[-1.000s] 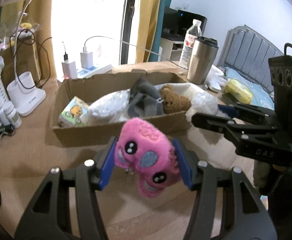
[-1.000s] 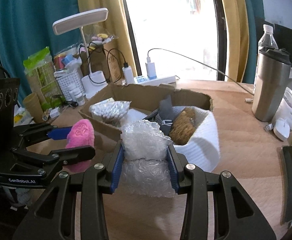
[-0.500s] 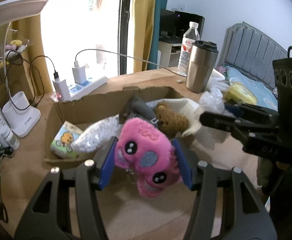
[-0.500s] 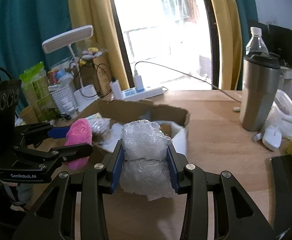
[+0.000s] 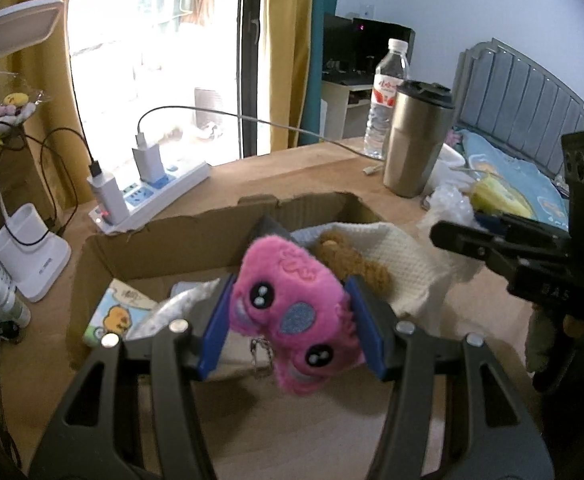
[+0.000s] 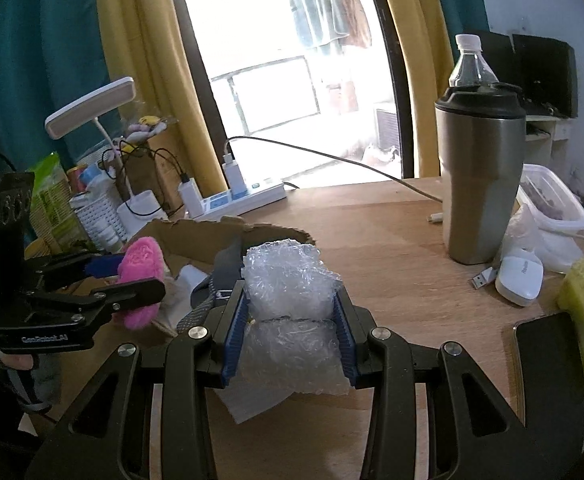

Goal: Organize soft objects
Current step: 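Carry the pink plush and bubble wrap over the box with both grippers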

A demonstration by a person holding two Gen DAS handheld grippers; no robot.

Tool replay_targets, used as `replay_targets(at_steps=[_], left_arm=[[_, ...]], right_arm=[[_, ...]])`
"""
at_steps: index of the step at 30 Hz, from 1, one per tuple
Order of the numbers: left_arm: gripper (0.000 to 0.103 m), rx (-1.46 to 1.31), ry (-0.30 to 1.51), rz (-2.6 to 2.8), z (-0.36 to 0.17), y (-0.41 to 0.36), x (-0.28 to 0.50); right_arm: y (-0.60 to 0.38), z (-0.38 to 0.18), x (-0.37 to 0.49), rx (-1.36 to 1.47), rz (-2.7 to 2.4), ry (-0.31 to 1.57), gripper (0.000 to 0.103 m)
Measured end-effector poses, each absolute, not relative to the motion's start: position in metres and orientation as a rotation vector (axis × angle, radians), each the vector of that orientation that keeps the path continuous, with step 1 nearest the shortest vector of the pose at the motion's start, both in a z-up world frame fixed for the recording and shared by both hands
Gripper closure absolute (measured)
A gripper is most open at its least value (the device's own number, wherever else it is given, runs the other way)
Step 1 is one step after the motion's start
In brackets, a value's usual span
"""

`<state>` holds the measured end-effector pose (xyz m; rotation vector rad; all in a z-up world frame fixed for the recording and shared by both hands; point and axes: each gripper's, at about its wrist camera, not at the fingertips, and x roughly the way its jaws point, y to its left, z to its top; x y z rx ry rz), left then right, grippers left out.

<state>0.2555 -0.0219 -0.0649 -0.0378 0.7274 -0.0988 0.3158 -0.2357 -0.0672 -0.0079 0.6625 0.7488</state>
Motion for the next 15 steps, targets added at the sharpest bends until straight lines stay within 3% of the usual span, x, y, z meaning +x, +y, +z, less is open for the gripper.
replay_targets(at_steps=[15], left_arm=[[0.04, -0.021, 0.788, -0.092, -0.086, -0.02, 0.284]], right_arm=[[-0.226, -0.072, 0.321, -0.017, 0.719, 0.68, 0.061]])
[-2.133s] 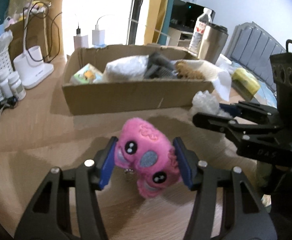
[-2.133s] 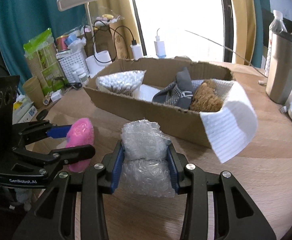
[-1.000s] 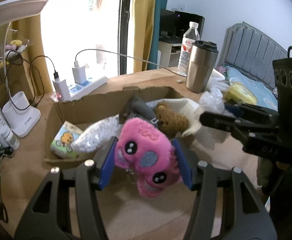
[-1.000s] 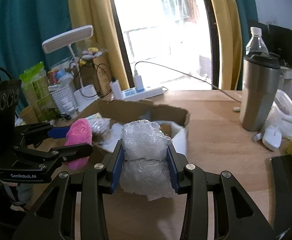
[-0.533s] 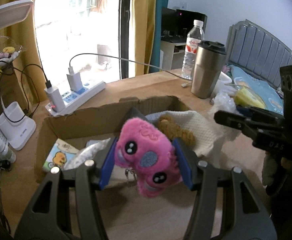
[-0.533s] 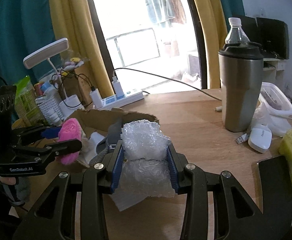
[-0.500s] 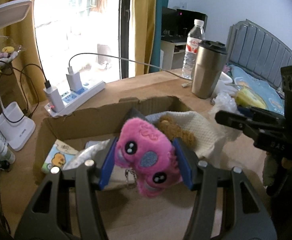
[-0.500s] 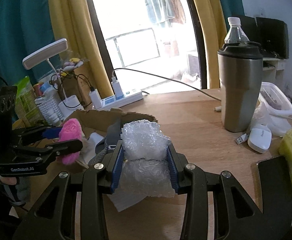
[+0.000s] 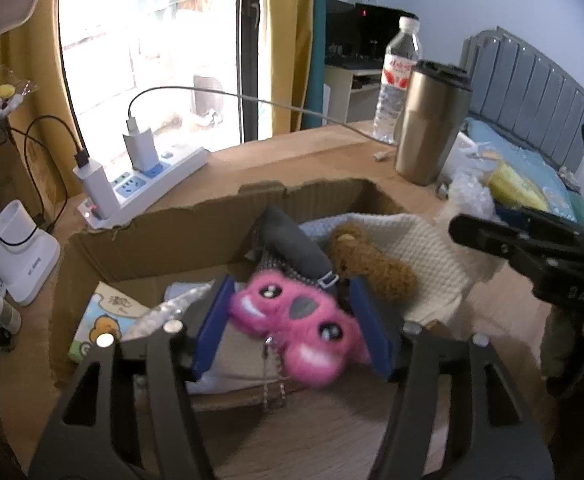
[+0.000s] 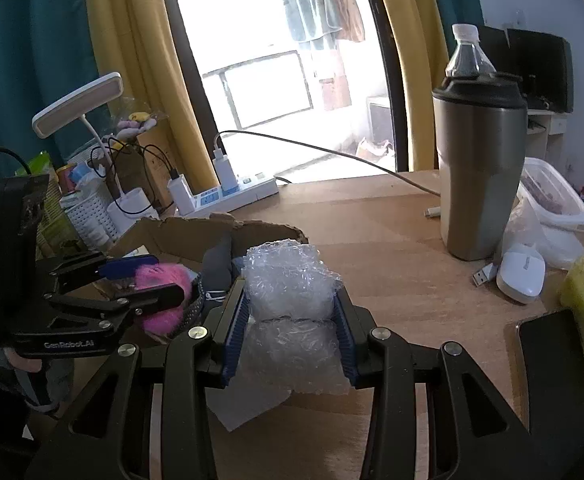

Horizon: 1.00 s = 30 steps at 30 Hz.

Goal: Organize soft objects
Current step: 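Carry the pink plush and bubble wrap over the box with both grippers, then open both grippers to drop the plush and bubble wrap into the box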

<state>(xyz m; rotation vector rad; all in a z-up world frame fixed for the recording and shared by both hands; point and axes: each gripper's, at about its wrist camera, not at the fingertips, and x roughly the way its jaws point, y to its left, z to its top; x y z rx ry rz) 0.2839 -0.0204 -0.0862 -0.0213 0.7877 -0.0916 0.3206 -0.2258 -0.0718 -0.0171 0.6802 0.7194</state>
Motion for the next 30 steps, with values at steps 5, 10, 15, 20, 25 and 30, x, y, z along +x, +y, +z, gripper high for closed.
replay_targets(at_steps=[5, 10, 15, 20, 25, 30], left_arm=[[0.031, -0.045, 0.742, -0.121, -0.075, -0.016, 0.273], [0.031, -0.039, 0.689, -0.131, -0.059, -0.009, 0.257], [0.031, -0.059, 0.645, -0.13, -0.048, 0.008, 0.242], [0.031, -0.089, 0.627, -0.097, -0.047, 0.033, 0.233], [0.031, -0.121, 0.618, -0.06, -0.05, 0.058, 0.224], [0.031, -0.155, 0.612, -0.027, -0.055, 0.083, 0.217]], right_arm=[[-0.215, -0.063, 0.317, -0.042, 0.717, 0.663, 0.061], [-0.201, -0.052, 0.312, -0.065, 0.713, 0.643, 0.061], [-0.183, -0.044, 0.303, -0.1, 0.726, 0.631, 0.061], [-0.16, -0.038, 0.297, -0.136, 0.741, 0.628, 0.061], [-0.136, -0.039, 0.297, -0.167, 0.756, 0.639, 0.061], [-0.108, -0.045, 0.298, -0.192, 0.781, 0.655, 0.061]])
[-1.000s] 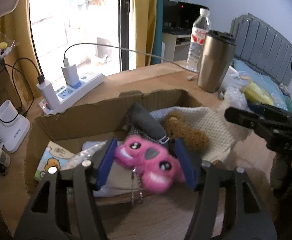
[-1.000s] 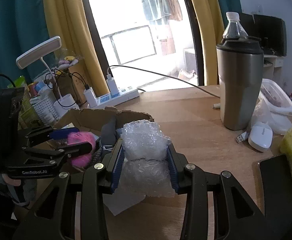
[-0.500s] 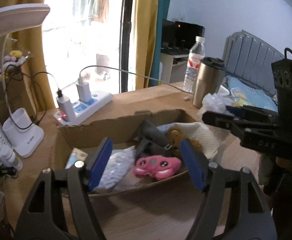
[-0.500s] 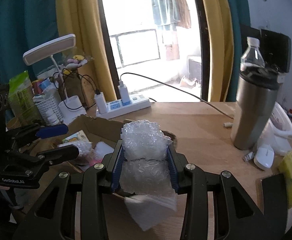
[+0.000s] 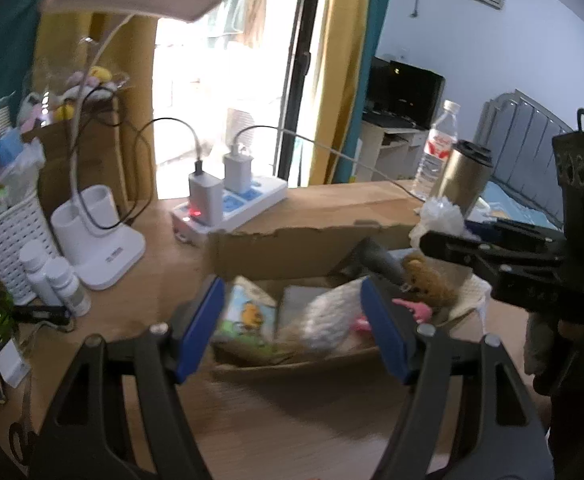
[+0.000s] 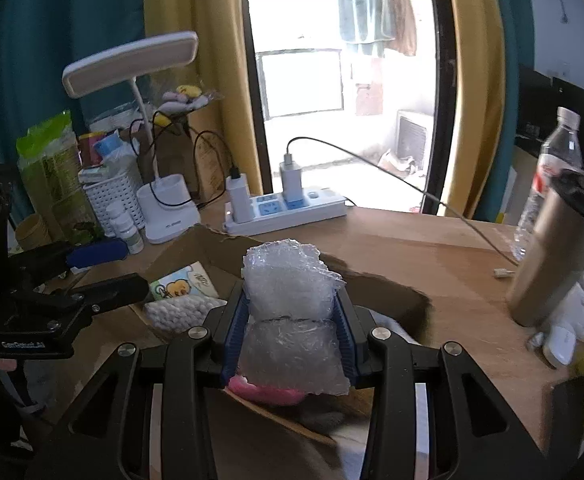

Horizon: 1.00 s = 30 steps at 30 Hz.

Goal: Organize soft objects
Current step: 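Open both grippers to drop the plush and bubble wrap into the box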

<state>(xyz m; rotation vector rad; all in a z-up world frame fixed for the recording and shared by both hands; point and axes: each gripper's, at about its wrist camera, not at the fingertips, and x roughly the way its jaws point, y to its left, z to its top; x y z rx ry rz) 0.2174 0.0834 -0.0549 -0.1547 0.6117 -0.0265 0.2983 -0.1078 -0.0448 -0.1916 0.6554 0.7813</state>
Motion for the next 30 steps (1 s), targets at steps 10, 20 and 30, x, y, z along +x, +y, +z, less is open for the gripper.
replay_targets(at_steps=[10, 20, 30], left_arm=[[0.031, -0.202, 0.616, 0.031, -0.066, 0.118, 0.209], [0.031, -0.21, 0.613, 0.043, -0.067, 0.124, 0.207], [0.031, -0.199, 0.596, 0.033, -0.059, 0.117, 0.201]], right_arm=[[-0.073, -0.05, 0.307, -0.21, 0.796, 0.674, 0.061], [-0.073, -0.056, 0.315, -0.184, 0.776, 0.7, 0.043], [-0.08, -0.043, 0.3, -0.181, 0.786, 0.672, 0.043]])
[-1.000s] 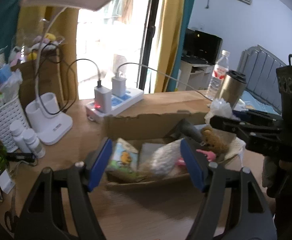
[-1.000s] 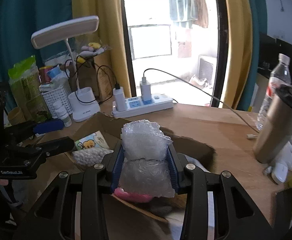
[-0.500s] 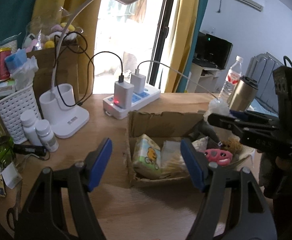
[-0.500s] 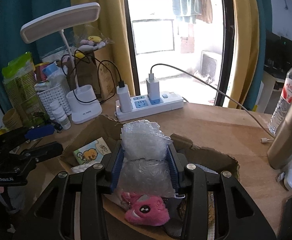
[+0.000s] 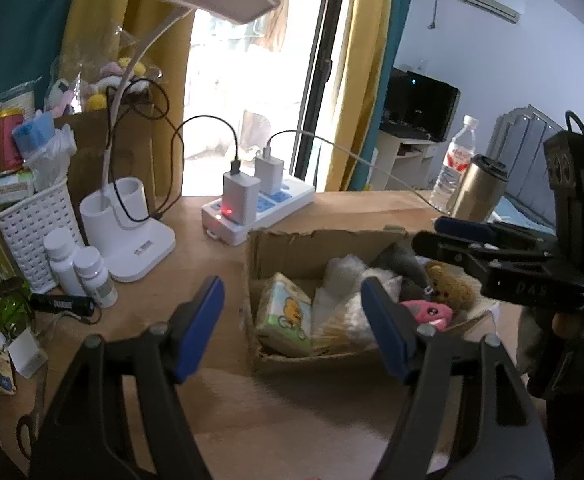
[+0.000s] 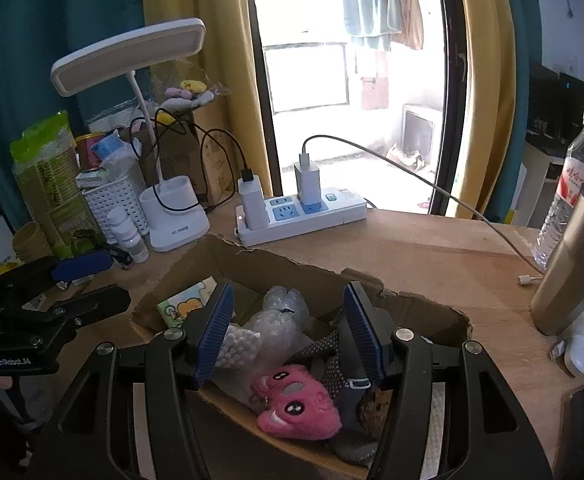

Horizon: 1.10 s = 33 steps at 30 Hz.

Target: Organize soft objects

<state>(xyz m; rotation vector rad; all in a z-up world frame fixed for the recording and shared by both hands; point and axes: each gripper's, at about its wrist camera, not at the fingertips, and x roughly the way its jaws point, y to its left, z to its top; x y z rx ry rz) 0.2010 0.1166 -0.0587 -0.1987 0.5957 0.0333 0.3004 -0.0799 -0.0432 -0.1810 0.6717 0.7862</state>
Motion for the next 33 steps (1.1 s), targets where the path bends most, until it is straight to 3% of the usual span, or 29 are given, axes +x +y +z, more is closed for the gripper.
replay_targets(at_steps=[15, 24, 28, 33], left_arm=[[0.03, -0.17, 0.531, 0.003, -0.034, 0.092, 0.171], [0.023, -0.147, 0.489, -0.027, -0.019, 0.075, 0.147], [0.012, -0.147, 0.474, -0.036, -0.014, 0.07, 0.136], [0.007, -0.115, 0.474, -0.046, -0.012, 0.057, 0.123]], right_arm=[[-0.11, -0.018, 0.26, -0.182, 0.746, 0.609, 0.043], [-0.128, -0.003, 0.228, -0.182, 0.718, 0.564, 0.042], [-0.136, 0.002, 0.214, -0.182, 0.703, 0.546, 0.042], [-0.146, 0.005, 0.194, -0.196, 0.672, 0.522, 0.039]])
